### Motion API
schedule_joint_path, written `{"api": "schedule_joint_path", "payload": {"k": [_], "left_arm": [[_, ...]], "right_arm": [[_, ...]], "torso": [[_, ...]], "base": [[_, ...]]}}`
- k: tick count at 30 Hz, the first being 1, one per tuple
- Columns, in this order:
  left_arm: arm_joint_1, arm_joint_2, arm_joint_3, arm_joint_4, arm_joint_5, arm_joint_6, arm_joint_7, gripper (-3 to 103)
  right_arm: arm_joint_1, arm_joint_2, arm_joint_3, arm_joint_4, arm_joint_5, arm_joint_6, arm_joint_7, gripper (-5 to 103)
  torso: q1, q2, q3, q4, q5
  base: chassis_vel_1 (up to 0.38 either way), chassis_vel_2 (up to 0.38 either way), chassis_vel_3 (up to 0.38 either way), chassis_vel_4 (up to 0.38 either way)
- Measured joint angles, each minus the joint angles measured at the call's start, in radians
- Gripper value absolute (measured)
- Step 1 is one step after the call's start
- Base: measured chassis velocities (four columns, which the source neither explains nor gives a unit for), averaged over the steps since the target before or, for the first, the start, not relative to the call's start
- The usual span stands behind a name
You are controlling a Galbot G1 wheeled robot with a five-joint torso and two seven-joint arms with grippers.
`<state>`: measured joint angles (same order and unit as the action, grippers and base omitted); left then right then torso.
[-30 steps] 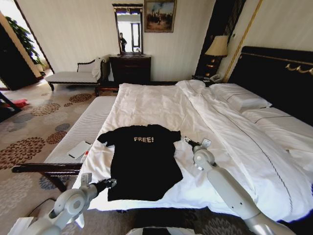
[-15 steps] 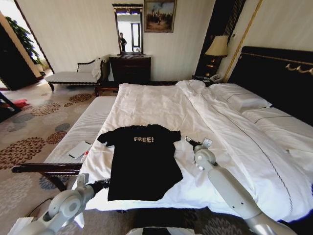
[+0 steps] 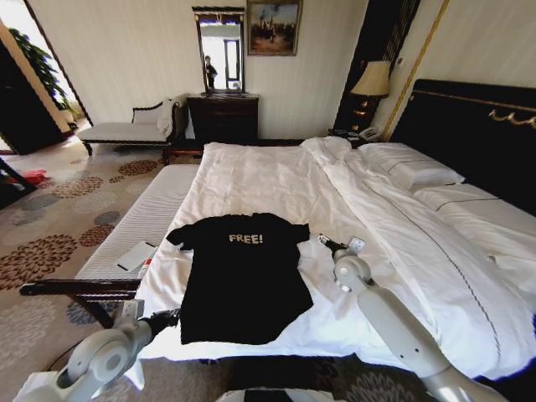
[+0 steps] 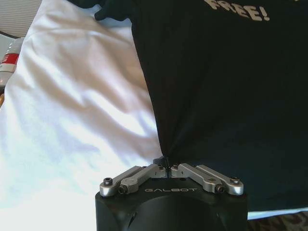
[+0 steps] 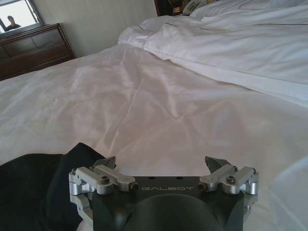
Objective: Fold the clothes on the bed.
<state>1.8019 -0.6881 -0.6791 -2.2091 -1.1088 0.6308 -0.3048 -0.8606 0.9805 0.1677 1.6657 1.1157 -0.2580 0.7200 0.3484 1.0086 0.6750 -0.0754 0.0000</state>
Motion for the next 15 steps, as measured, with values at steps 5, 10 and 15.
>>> {"api": "schedule_joint_path", "payload": {"k": [5, 10, 15], "left_arm": [[0.037, -0.006, -0.007, 0.0, 0.046, -0.014, -0.008, 0], [0.007, -0.027, 0.003, 0.022, 0.054, -0.053, -0.042, 1], [-0.06, -0.059, -0.042, -0.038, 0.068, -0.139, 0.012, 33]], "right_arm": [[0.007, 0.007, -0.003, 0.0, -0.004, -0.001, -0.001, 100], [0.018, 0.024, -0.022, -0.012, -0.022, 0.004, -0.035, 100], [0.08, 0.093, -0.081, -0.051, 0.05, 0.049, -0.14, 100]], "torso": [[0.0, 0.0, 0.0, 0.0001, -0.0001], [0.0, 0.0, 0.0, 0.0003, -0.0001], [0.0, 0.0, 0.0, 0.0003, 0.0]], "base": [[0.0, 0.0, 0.0, 0.0], [0.0, 0.0, 0.0, 0.0], [0.0, 0.0, 0.0, 0.0]]}}
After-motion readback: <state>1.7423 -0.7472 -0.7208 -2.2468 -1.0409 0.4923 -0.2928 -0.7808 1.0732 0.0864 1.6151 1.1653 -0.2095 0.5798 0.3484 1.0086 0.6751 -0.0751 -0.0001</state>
